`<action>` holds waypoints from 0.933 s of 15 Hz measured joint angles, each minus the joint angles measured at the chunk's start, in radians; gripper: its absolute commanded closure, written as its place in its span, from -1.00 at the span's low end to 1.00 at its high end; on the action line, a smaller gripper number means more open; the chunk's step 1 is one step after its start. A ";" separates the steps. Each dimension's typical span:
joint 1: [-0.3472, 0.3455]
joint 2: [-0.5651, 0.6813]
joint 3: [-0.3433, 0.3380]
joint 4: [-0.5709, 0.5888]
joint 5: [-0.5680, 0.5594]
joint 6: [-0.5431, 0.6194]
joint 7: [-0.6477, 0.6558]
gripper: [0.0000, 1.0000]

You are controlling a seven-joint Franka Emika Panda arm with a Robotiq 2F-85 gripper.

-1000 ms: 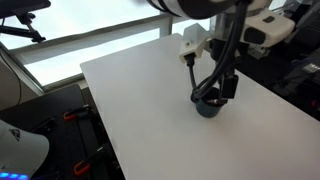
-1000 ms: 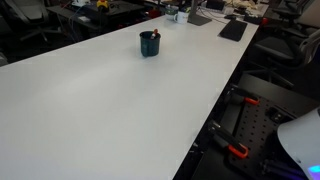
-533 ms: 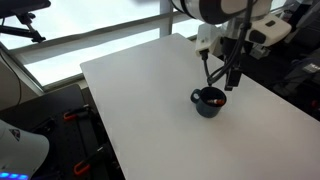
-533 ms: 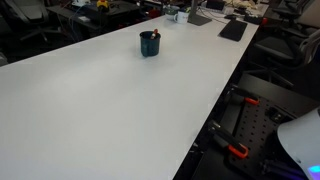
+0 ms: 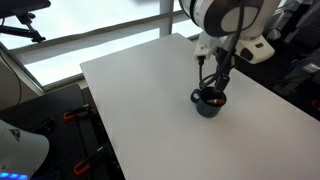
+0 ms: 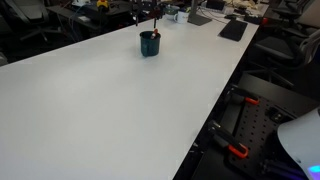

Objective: Put the marker on the table.

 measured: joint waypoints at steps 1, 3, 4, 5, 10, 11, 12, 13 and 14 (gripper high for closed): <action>-0.005 0.011 -0.001 0.009 0.007 -0.009 0.000 -0.71; -0.015 0.029 -0.003 0.026 0.015 -0.023 0.000 -0.73; -0.018 0.036 -0.004 0.034 0.017 -0.028 0.000 -0.69; -0.021 0.042 -0.005 0.041 0.017 -0.035 0.001 -0.55; -0.022 0.060 -0.012 0.063 0.017 -0.048 0.002 -0.37; -0.022 0.063 -0.013 0.067 0.017 -0.051 0.002 -0.36; -0.022 0.065 -0.013 0.069 0.017 -0.053 0.002 -0.39; -0.022 0.066 -0.013 0.071 0.017 -0.054 0.003 -0.34; -0.021 0.067 -0.013 0.072 0.017 -0.055 0.003 -0.36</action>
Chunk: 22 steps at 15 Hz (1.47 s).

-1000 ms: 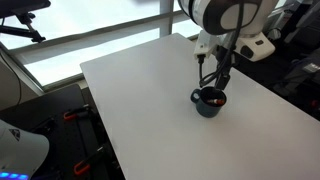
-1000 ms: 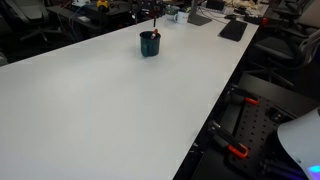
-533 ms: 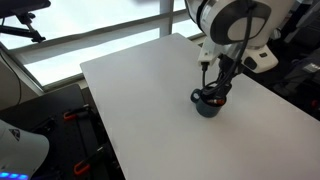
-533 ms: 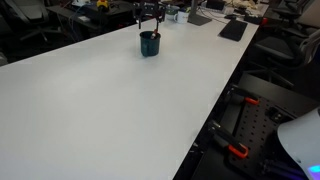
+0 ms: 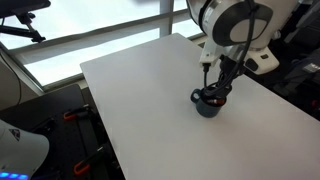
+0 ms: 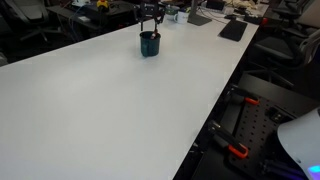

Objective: Put the marker on the table.

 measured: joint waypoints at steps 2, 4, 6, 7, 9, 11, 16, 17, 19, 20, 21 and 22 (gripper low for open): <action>0.000 0.005 -0.001 0.004 0.000 -0.003 0.000 -0.33; 0.000 0.014 -0.002 0.010 0.000 -0.006 0.001 -0.27; 0.000 0.028 -0.003 0.020 0.000 -0.015 0.002 -0.23; 0.000 0.035 -0.003 0.026 0.000 -0.021 0.002 -0.18; 0.000 0.050 -0.004 0.039 0.000 -0.032 0.002 -0.01; 0.000 0.063 -0.006 0.051 0.000 -0.040 0.003 0.39; 0.003 0.085 -0.014 0.069 -0.001 -0.046 0.003 1.00; 0.004 0.087 -0.014 0.072 -0.001 -0.048 0.003 0.90; 0.006 0.087 -0.015 0.075 -0.004 -0.053 0.003 0.90; 0.008 0.087 -0.016 0.076 -0.005 -0.055 0.003 0.90; 0.009 0.087 -0.016 0.077 -0.007 -0.058 0.003 0.90; 0.011 0.087 -0.016 0.079 -0.008 -0.061 0.003 0.90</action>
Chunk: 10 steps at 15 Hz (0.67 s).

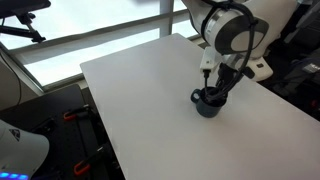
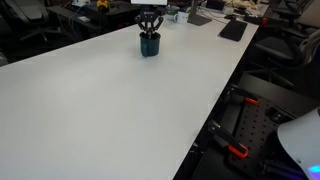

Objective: Put the marker on the table.

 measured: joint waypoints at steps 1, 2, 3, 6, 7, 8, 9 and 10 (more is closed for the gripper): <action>0.002 -0.001 0.000 0.002 -0.002 -0.004 0.000 0.90; 0.003 -0.002 0.000 0.005 -0.006 -0.009 0.000 0.90; 0.005 -0.006 -0.001 0.006 -0.016 -0.017 0.000 0.90; 0.026 -0.033 -0.018 0.006 -0.052 -0.039 0.000 0.90; 0.036 -0.044 -0.026 0.005 -0.068 -0.046 0.000 0.90; 0.045 -0.059 -0.031 0.004 -0.084 -0.054 0.000 0.90; 0.054 -0.075 -0.037 0.001 -0.102 -0.059 0.000 0.90; 0.061 -0.094 -0.039 -0.005 -0.119 -0.062 0.000 0.90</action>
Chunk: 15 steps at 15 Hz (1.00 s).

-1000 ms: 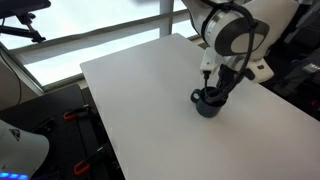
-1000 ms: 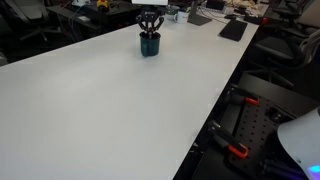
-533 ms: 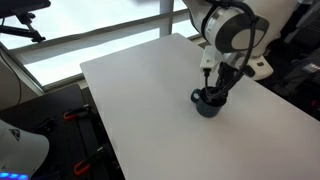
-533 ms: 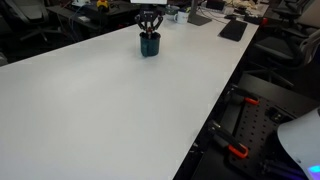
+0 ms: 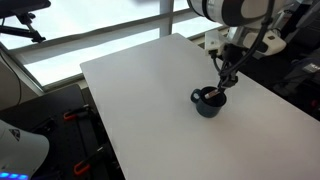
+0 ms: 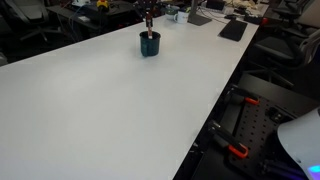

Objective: Put the marker on the table.

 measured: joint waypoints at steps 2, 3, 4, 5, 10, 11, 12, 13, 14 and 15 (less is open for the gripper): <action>0.015 -0.040 0.000 -0.011 -0.035 -0.003 -0.001 0.90; 0.022 -0.060 0.002 -0.017 -0.046 -0.006 -0.005 0.90; 0.027 -0.076 0.009 -0.020 -0.049 -0.014 -0.024 0.90; 0.026 -0.091 0.022 -0.020 -0.044 -0.026 -0.060 0.90; -0.013 -0.118 0.121 -0.011 0.049 -0.076 -0.322 0.90; -0.023 -0.117 0.140 -0.010 0.070 -0.085 -0.376 0.90; -0.032 -0.115 0.159 -0.008 0.090 -0.098 -0.428 0.90; -0.041 -0.111 0.176 -0.005 0.109 -0.115 -0.480 0.90; -0.050 -0.103 0.192 0.001 0.128 -0.134 -0.530 0.90; -0.058 -0.094 0.206 0.008 0.144 -0.155 -0.578 0.90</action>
